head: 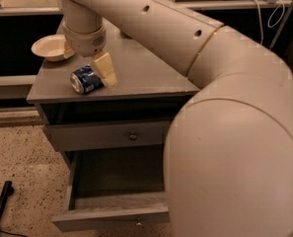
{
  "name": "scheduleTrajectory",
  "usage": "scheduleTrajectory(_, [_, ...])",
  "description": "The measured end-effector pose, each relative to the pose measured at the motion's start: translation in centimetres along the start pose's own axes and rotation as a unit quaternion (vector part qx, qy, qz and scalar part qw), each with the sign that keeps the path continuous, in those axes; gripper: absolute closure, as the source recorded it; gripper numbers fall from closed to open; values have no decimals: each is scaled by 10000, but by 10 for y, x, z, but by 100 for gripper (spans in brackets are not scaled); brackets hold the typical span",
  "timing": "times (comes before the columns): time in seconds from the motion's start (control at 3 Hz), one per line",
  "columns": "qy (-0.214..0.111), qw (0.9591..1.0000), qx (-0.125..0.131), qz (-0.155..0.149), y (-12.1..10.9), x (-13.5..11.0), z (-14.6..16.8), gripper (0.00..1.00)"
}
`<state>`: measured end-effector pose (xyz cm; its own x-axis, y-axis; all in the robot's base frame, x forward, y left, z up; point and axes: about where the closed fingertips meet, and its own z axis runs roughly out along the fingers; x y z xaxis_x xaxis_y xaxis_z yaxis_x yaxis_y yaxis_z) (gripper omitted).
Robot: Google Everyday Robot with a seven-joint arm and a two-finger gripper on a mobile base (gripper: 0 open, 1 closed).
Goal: Place pepsi can into middle drawer
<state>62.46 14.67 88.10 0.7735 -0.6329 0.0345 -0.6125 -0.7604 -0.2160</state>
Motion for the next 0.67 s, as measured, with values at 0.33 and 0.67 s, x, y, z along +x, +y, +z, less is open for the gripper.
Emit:
scheduleTrajectory(0.33, [-47,9997,-164,156,-17,4,8,0])
scheduleTrajectory(0.67, [-39,9987,-320,405,-27,13,23,0])
